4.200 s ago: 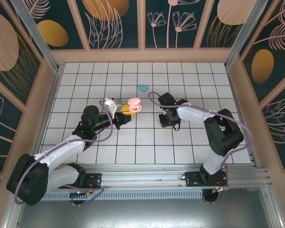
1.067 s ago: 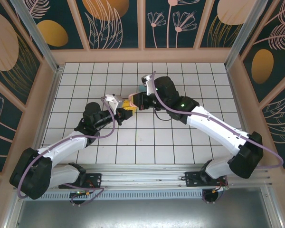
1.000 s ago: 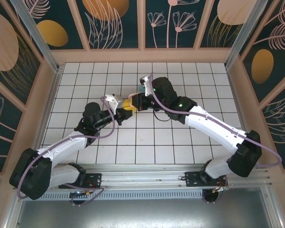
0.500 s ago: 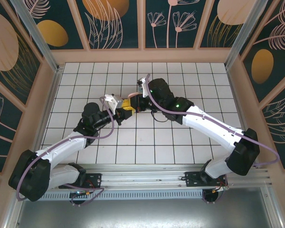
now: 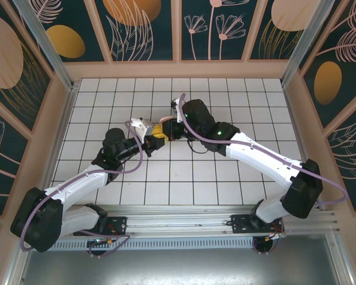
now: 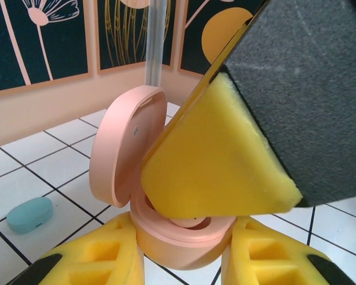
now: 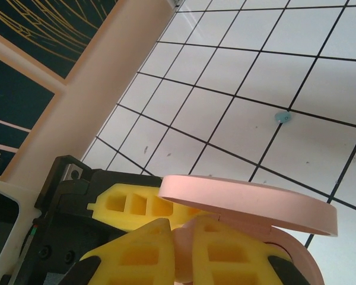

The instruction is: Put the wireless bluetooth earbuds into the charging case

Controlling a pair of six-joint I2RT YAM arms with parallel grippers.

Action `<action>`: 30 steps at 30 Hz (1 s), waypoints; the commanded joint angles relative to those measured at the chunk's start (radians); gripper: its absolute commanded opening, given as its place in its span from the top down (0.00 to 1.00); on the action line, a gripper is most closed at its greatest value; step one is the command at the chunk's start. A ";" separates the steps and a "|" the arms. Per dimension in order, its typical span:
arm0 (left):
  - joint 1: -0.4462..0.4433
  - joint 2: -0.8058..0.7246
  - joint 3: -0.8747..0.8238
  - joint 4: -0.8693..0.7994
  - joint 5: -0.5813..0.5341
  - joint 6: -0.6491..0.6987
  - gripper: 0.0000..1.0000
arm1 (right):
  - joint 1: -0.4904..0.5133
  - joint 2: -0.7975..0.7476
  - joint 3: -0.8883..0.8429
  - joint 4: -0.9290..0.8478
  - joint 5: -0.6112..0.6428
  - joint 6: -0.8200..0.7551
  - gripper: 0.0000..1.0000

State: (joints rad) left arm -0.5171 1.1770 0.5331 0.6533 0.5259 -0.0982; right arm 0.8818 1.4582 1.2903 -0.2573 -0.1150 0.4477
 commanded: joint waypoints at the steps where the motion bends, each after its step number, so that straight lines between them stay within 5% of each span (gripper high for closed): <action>1: 0.001 -0.028 0.005 0.046 0.006 0.006 0.88 | 0.010 0.021 0.035 -0.058 0.035 -0.012 0.89; 30: 0.000 -0.032 -0.010 0.049 0.003 0.010 0.88 | 0.011 0.048 0.091 -0.082 0.063 -0.020 0.78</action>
State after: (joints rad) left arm -0.5171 1.1713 0.5285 0.6468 0.5110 -0.0982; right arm 0.8906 1.4899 1.3422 -0.3115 -0.0937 0.4442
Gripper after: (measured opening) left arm 0.285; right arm 0.215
